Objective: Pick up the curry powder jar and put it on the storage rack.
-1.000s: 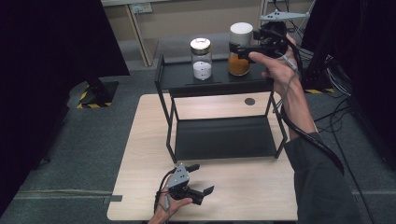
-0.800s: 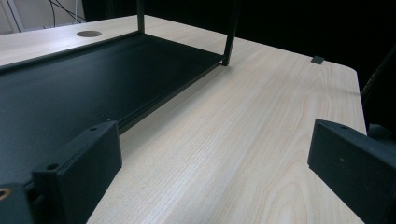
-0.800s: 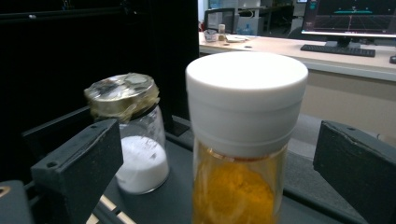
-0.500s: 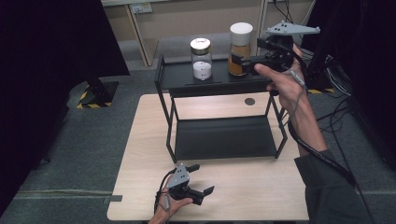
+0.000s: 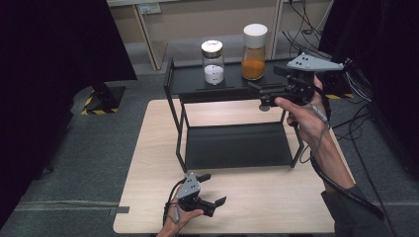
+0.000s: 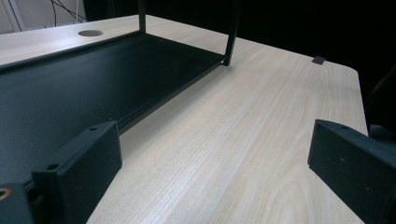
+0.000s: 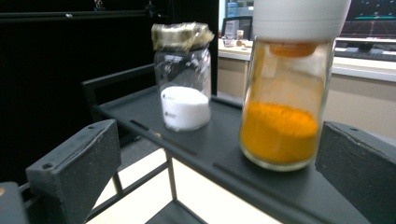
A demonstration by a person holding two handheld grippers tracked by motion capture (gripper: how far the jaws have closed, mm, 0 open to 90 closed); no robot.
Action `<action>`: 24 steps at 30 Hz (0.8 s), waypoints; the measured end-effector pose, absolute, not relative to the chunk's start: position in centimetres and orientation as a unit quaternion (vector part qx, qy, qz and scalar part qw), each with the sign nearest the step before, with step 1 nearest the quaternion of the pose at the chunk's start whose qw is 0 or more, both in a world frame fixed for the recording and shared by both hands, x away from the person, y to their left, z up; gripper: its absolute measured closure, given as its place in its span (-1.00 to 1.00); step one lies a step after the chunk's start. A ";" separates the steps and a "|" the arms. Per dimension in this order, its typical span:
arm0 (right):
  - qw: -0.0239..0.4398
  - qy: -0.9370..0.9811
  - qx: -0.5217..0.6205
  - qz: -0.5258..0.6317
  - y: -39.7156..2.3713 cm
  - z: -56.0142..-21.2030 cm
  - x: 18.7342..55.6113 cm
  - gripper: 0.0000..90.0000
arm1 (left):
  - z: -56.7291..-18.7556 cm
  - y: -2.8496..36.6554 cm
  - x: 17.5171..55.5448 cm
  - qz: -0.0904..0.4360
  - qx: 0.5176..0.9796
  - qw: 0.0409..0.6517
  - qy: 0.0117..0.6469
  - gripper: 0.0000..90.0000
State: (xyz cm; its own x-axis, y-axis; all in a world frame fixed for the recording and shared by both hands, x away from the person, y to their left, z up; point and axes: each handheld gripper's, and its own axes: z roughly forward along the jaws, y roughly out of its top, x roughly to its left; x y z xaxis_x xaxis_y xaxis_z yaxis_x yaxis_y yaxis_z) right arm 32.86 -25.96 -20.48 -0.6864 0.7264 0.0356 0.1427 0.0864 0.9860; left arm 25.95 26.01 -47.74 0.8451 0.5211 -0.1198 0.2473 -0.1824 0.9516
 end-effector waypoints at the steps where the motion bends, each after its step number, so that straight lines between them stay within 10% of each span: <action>1: 0.242 0.695 0.311 0.601 -26.1 -20.8 32.7 -0.99 | -47.7 26.0 25.9 0.117 0.760 0.587 0.253 -0.95; 24: 0.219 0.716 0.269 0.606 -26.7 -26.3 29.0 -0.99 | -47.8 25.9 25.8 0.116 0.759 0.589 0.252 -0.95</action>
State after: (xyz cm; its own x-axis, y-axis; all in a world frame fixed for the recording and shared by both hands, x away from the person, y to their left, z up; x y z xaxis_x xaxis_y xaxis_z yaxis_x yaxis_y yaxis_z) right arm 29.00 -26.74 -26.31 -0.7592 0.6507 0.0128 0.1202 0.1209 0.9854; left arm 25.78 25.90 -47.79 0.8461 0.5190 -0.1215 0.2470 -0.1798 0.9522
